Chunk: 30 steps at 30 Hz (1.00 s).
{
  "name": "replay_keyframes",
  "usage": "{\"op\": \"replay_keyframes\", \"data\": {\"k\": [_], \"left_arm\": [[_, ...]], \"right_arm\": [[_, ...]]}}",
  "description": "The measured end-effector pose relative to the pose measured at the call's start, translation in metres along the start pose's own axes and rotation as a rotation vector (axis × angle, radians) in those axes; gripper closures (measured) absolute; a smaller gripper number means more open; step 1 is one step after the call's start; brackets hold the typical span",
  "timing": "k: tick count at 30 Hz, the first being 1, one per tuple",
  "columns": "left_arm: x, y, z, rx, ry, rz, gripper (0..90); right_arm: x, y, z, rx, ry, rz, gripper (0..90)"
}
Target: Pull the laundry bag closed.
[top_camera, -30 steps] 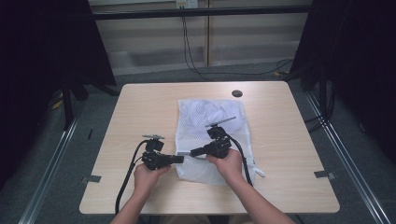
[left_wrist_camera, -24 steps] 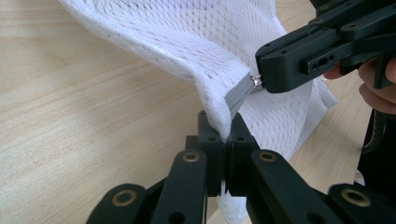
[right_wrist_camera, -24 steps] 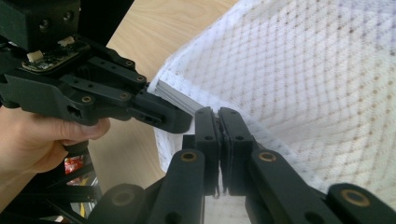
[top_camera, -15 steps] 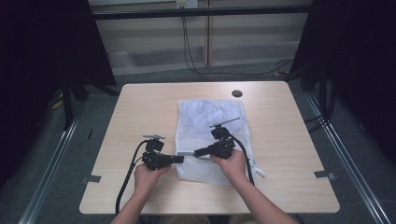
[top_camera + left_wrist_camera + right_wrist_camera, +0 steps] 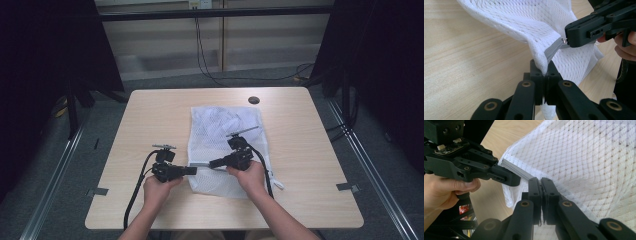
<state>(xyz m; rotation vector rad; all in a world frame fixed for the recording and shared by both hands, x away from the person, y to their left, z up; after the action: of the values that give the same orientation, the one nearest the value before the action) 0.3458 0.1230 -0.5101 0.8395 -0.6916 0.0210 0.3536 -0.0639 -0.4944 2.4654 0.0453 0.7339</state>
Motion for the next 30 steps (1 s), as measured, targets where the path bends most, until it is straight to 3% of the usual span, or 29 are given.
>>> {"op": "replay_keyframes", "data": {"k": [30], "left_arm": [[0.0, 0.0, -0.001, -0.013, 0.019, -0.004, 88.2]], "right_arm": [[-0.006, 0.012, 0.01, -0.007, 0.006, -0.007, 86.9]]}}
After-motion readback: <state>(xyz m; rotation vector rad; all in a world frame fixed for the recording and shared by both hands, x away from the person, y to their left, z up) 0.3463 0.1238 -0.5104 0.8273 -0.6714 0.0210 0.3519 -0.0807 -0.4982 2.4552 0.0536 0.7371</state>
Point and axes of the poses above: each handheld gripper's, and its own axes: y roughly backward along the jaws, x roughly out of its top, z roughly to its right, the point moved 5 cm from there along -y, roughly forward along the jaws, and after that the axes turned 8 degrees about x, right-handed, at the moved point
